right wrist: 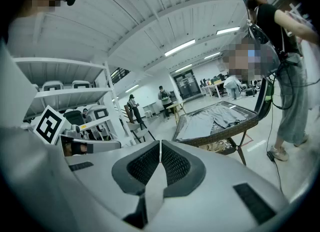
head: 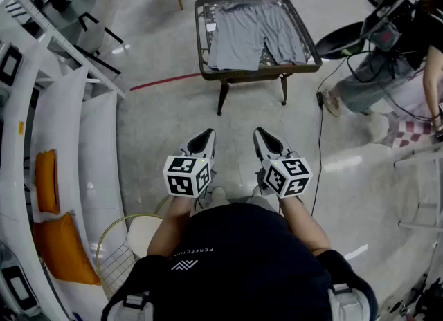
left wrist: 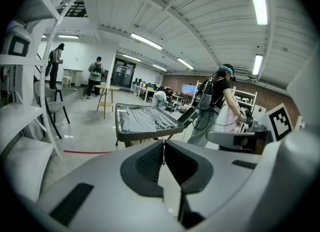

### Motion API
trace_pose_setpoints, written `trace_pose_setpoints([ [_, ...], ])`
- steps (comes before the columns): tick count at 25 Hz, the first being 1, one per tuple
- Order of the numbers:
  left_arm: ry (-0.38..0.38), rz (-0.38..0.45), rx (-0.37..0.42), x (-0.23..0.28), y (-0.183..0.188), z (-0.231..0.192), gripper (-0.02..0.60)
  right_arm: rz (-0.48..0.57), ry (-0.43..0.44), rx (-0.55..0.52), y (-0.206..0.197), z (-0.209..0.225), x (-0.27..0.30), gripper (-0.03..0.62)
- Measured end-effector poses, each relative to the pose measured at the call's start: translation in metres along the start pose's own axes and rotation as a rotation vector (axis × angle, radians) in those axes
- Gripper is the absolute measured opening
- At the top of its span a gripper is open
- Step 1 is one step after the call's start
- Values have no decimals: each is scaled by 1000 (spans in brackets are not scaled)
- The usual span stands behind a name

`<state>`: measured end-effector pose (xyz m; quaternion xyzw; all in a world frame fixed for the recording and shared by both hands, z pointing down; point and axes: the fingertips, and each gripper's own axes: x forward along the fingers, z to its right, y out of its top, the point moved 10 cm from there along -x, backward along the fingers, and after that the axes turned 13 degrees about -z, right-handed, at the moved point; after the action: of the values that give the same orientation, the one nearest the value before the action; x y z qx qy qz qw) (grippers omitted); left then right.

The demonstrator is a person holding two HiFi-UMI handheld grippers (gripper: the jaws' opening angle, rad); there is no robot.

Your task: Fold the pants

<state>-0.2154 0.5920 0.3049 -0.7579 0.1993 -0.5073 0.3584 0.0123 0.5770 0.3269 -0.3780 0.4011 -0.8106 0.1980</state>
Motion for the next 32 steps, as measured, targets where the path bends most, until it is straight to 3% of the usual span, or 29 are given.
trace_pose_setpoints([
  [22,-59,-24,36,-10,-12,-76,17,13,-45,69,-5,-41,54,41],
  [32,-42,-44,-3,-11,-17,-106,17,-40,-37,67,-1,-51,82,41],
])
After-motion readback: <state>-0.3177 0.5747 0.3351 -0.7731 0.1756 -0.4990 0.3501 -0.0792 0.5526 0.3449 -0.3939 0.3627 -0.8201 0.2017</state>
